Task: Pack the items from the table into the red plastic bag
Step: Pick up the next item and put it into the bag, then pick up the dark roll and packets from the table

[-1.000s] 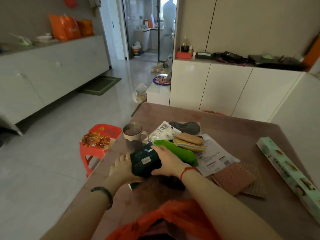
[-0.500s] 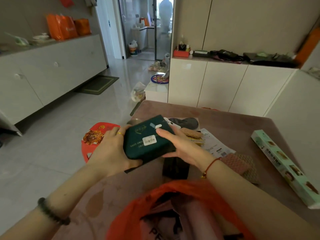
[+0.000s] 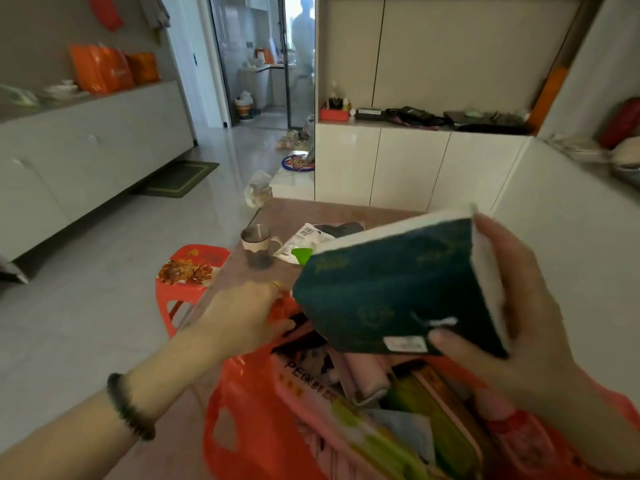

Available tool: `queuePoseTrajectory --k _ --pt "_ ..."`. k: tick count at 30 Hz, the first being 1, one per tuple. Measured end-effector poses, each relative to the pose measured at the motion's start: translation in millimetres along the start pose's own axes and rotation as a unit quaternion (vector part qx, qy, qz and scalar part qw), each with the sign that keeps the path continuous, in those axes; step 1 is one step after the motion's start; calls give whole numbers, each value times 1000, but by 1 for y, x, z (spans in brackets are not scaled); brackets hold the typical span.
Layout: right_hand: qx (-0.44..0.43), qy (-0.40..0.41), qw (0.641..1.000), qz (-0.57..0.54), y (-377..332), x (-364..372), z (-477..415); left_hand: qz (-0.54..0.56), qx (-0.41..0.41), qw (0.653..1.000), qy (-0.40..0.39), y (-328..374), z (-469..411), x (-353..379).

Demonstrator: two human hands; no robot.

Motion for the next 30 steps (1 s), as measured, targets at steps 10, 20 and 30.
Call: queuePoseTrajectory --k 10,20,30 --pt "-245 -168 893 339 28 134 104 152 -48 986 56 -3 1 -23" --pt "-121 -408 847 319 72 173 126 331 -71 939 -54 -12 4 0" --pt "179 -163 966 88 170 89 -89 369 -115 903 -185 -37 -12 17"
Point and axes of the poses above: each hand's wrist, its own z-axis away from the middle knuckle, its own x-axis out of the palm, y = z × x, the point moved 10 cm from there along -z, towards the middle knuckle, and after that the axes turned 4 degrees about -z, right-handed, at the moved point
